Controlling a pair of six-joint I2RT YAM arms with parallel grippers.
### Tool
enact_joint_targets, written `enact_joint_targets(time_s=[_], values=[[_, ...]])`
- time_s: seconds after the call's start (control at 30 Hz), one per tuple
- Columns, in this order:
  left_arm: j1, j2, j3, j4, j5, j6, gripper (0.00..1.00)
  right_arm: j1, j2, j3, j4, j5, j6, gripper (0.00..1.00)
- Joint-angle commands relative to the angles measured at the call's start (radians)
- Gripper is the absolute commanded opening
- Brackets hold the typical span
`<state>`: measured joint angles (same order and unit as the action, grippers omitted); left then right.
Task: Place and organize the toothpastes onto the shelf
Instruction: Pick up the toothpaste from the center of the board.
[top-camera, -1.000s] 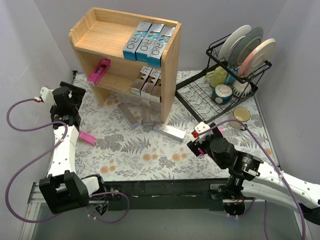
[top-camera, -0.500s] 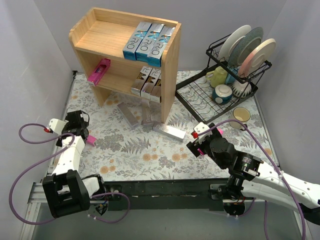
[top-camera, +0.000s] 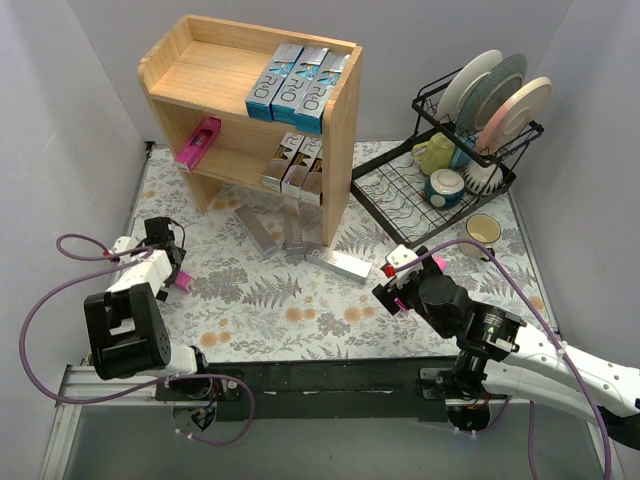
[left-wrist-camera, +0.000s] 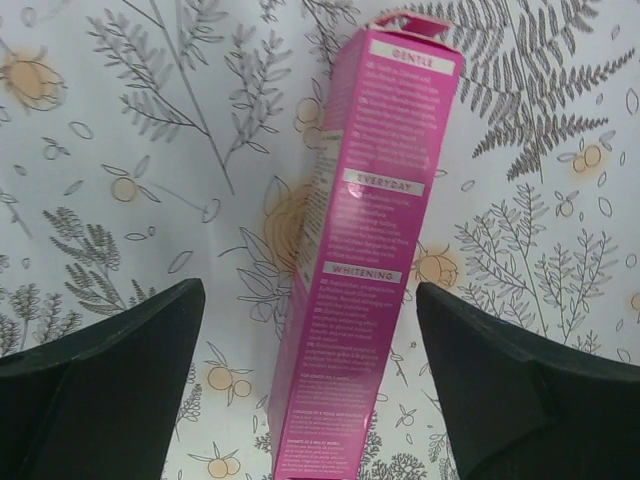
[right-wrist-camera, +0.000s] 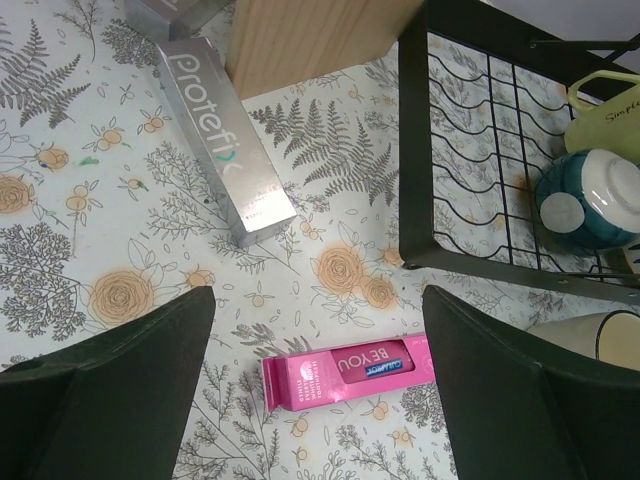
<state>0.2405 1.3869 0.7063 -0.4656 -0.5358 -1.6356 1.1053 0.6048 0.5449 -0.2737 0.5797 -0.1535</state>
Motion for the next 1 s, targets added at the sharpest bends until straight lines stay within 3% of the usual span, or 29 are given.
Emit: enact_joint_targets(time_s=[0.0, 0.27, 0.57, 0.67, 0.83, 0.97], values=[[0.005, 0.041, 0.035, 0.059, 0.108, 0.075, 0.84, -0.002, -0.008, 0.007, 0.033, -0.006, 0.009, 0.93], [-0.021, 0.069, 0.036, 0.076, 0.292, 0.154, 0.63, -0.004, -0.043, 0.004, 0.033, -0.003, 0.011, 0.93], [-0.305, -0.055, -0.022, 0.085, 0.367, 0.204, 0.4, -0.002, -0.046, 0.006, 0.034, -0.006, 0.011, 0.92], [-0.337, -0.107, -0.07, 0.094, 0.413, 0.18, 0.34, -0.004, -0.046, 0.006, 0.036, -0.015, 0.015, 0.92], [-0.389, -0.264, -0.14, 0.104, 0.531, 0.203, 0.3, -0.004, -0.045, 0.013, 0.042, -0.047, 0.026, 0.92], [-0.428, -0.423, -0.177, 0.119, 0.712, 0.215, 0.3, -0.004, -0.024, 0.035, 0.045, -0.099, 0.055, 0.92]])
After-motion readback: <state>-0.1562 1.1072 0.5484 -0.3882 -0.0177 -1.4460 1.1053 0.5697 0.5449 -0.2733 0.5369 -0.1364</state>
